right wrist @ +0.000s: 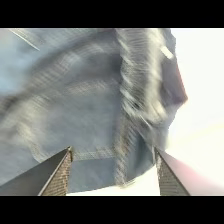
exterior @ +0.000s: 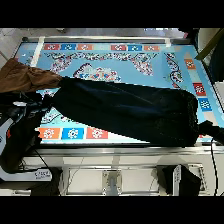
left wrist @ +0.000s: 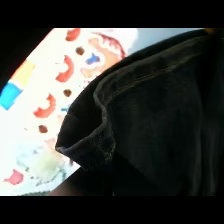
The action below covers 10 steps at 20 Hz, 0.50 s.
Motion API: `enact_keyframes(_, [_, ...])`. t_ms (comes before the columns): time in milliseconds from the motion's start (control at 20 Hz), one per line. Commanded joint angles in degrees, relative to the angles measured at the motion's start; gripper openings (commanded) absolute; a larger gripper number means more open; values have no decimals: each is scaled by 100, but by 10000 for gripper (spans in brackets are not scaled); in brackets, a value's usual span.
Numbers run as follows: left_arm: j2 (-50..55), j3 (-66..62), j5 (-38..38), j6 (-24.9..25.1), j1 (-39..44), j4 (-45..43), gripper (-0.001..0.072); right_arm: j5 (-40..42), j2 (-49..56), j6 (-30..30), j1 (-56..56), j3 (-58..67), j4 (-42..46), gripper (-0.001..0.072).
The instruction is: Fold the clothes and pants, and hang the long-sleeved shirts on hangers.
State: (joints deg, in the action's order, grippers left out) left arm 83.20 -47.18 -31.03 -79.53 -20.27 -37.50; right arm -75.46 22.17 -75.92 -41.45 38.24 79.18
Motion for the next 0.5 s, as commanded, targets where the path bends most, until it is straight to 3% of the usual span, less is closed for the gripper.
enact_keyframes(0, [-367, -20, -22, 208, 4, -17, 19, -33, 144, -568, -2, -682, 540, 559])
enact_keyframes(150, [-710, -20, -24, 308, 4, -15, 19, 691, 748, -872, 0, -898, 354, 559])
enact_keyframes(450, [-896, -20, -26, 503, 4, -17, 19, 1200, 1687, -649, 4, -885, 535, 560])
